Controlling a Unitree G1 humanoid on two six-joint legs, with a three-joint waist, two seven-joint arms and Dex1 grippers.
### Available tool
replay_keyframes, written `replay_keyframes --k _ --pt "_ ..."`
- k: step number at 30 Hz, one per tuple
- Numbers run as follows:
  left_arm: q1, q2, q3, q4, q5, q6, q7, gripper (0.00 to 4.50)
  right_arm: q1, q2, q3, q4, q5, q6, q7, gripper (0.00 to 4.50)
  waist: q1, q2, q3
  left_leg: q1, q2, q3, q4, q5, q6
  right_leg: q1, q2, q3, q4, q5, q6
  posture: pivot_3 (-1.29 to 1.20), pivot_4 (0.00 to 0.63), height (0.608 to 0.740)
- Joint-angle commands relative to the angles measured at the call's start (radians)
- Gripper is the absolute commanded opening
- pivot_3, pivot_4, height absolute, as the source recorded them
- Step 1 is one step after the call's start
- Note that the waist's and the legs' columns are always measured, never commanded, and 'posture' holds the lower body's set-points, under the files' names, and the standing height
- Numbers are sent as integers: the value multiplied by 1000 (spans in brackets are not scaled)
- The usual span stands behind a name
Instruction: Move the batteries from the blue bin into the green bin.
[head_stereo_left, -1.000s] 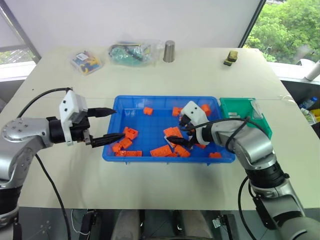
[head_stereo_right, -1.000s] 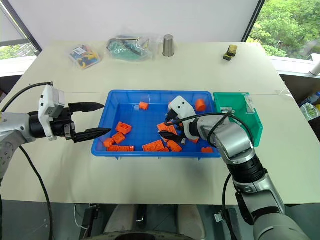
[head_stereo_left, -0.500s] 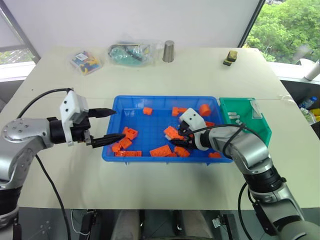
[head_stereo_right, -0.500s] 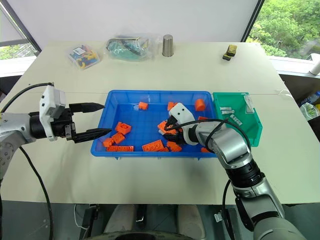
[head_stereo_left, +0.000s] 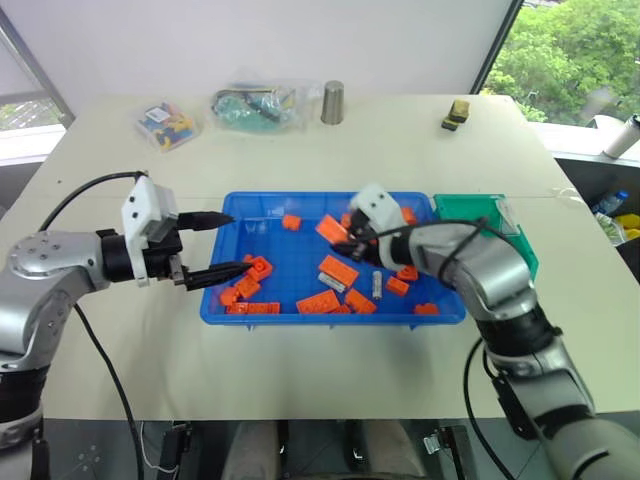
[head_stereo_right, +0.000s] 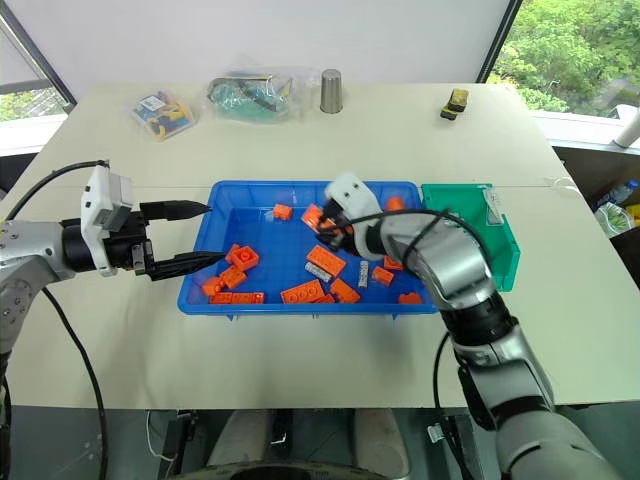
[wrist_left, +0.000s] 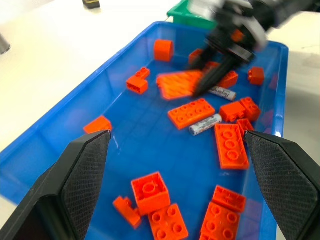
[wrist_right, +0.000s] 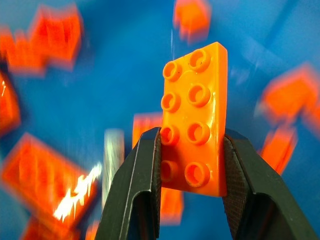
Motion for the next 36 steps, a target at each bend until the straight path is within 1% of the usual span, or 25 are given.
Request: replay_keyframes --k 1,4,6,7,8,9,11,13,14,17,21,25,30,36 --pt "-16 -4 3 -9 1 -18 3 4500 -91 108 99 121 -38 -122 25 1014 0 0 0 0 0 0 0 0 0 0 0 0 0 0 0 0 150 739" --pt "-11 -10 1 -20 1 -17 7 4500 -170 236 173 308 -88 -236 40 1014 -3 0 0 0 1 0 0 0 0 0 1 0 0 0 0 0 150 739" --pt "-6 -12 2 -27 1 -17 11 4500 -204 296 196 405 -111 -290 54 2018 -2 0 0 0 1 0 0 0 0 0 0 0 0 0 0 0 150 739" --pt "-3 -12 4 -31 0 -15 14 4500 -221 315 210 442 -131 -320 58 2298 1 0 0 0 1 0 0 0 0 0 0 0 1 0 0 0 150 739" --pt "1 -10 10 -37 -4 -11 15 4500 -239 322 216 465 -146 -339 68 2824 3 0 0 0 0 0 0 0 0 0 -1 0 1 0 0 0 150 739" --pt "5 -8 16 -41 -8 -9 16 4500 -254 322 213 474 -151 -345 78 3257 6 0 0 0 0 0 0 0 0 0 -1 0 1 0 0 0 150 739" --pt "14 -1 27 -43 -11 -9 15 4500 -266 300 172 449 -134 -316 100 3257 9 0 0 0 -1 0 1 0 0 0 -3 0 1 0 0 0 150 739" --pt "24 4 34 -44 -11 -11 15 4500 -246 256 139 387 -119 -264 113 3257 10 -1 0 0 -1 0 1 0 0 1 -4 -1 1 0 0 0 150 739" --pt "27 6 36 -42 -10 -13 14 4500 -214 216 123 318 -103 -210 125 3257 9 -1 0 0 -2 0 1 0 0 1 -4 -1 1 0 0 0 150 739" --pt "28 4 33 -36 -6 -18 13 4500 -130 144 84 136 -39 -49 145 3257 9 -1 0 0 -2 -1 0 0 0 1 -7 -2 0 0 0 0 150 739" --pt "19 -5 14 -28 1 -25 7 4500 -41 121 2 -24 45 155 116 3257 -5 -1 0 0 -1 0 -1 0 0 0 -7 -2 0 0 0 0 150 739" --pt "3 -7 -9 -13 9 -35 -8 4500 28 90 -59 -136 95 280 82 3257 -13 -1 0 0 0 -1 -1 0 0 0 -6 -2 1 0 0 0 150 739" --pt "-27 -10 -34 18 21 -49 -31 4500 89 55 -97 -217 136 356 46 3257 -14 -1 0 0 -1 -1 -1 0 0 0 -7 -2 0 0 0 0 150 739" --pt "-55 -17 -51 38 30 -56 -43 4500 143 1 -87 -197 136 313 22 3257 -15 -1 0 0 -2 0 -1 0 0 0 -5 -2 0 0 0 0 150 739"
